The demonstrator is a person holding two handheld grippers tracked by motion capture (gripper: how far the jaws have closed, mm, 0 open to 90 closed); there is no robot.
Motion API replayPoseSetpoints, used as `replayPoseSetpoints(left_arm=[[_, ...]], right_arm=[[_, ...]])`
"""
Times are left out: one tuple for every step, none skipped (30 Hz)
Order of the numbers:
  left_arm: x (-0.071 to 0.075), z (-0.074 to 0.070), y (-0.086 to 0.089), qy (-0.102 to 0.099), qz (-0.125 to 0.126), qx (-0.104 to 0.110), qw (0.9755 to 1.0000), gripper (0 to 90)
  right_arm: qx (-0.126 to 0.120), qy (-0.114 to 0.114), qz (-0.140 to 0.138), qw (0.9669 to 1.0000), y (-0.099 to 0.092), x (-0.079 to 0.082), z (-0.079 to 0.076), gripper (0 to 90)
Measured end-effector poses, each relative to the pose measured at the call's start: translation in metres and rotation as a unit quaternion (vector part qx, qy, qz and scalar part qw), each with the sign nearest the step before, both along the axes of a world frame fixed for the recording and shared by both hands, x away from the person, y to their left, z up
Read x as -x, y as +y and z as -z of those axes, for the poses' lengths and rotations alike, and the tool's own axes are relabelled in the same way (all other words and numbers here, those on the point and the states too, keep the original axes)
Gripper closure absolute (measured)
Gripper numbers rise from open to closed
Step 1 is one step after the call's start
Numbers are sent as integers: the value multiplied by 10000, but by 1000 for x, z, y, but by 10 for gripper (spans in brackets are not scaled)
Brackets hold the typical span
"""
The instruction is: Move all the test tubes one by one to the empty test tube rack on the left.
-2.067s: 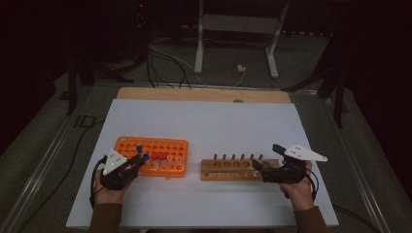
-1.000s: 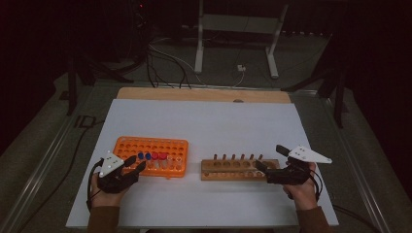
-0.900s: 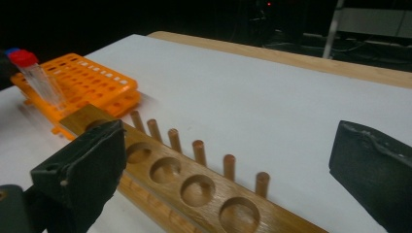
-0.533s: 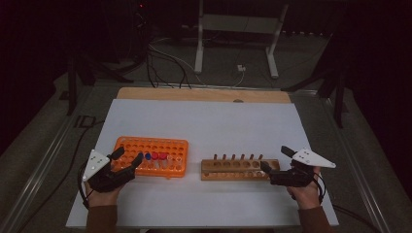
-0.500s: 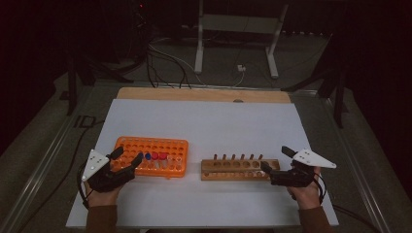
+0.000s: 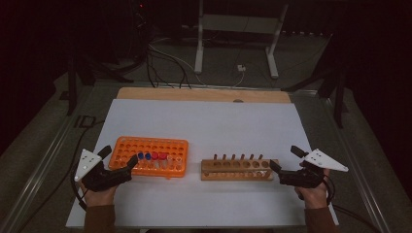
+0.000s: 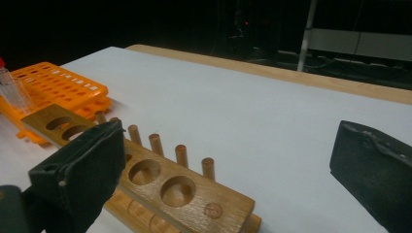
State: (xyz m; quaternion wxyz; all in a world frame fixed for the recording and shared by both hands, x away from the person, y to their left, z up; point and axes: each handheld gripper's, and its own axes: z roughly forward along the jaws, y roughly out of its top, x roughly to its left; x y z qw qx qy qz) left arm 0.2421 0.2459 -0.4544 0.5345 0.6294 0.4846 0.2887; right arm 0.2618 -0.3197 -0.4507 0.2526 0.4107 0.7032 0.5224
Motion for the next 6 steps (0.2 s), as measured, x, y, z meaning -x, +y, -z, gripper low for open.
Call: replayPoseSetpoints(left_arm=[[0,0,-1,8,-7,-31,10000,2],[0,0,-1,11,-13,-41,10000,2],[0,1,-1,20,-2,-28,10000,2],[0,1,-2,13,-7,-22,10000,3],[1,1,-2,20,-21,-37,10000,3],[1,1,-2,13,-44,-50,10000,3]], right_arm=[[1,17,10,10000,0,0,0,0],[9,19,7,10000,-1,0,0,0],[19,23,13,10000,-1,0,1,0],[14,25,19,10000,0,0,1,0],[13,25,24,10000,-1,0,1,0],[27,21,33,10000,-1,0,1,0]])
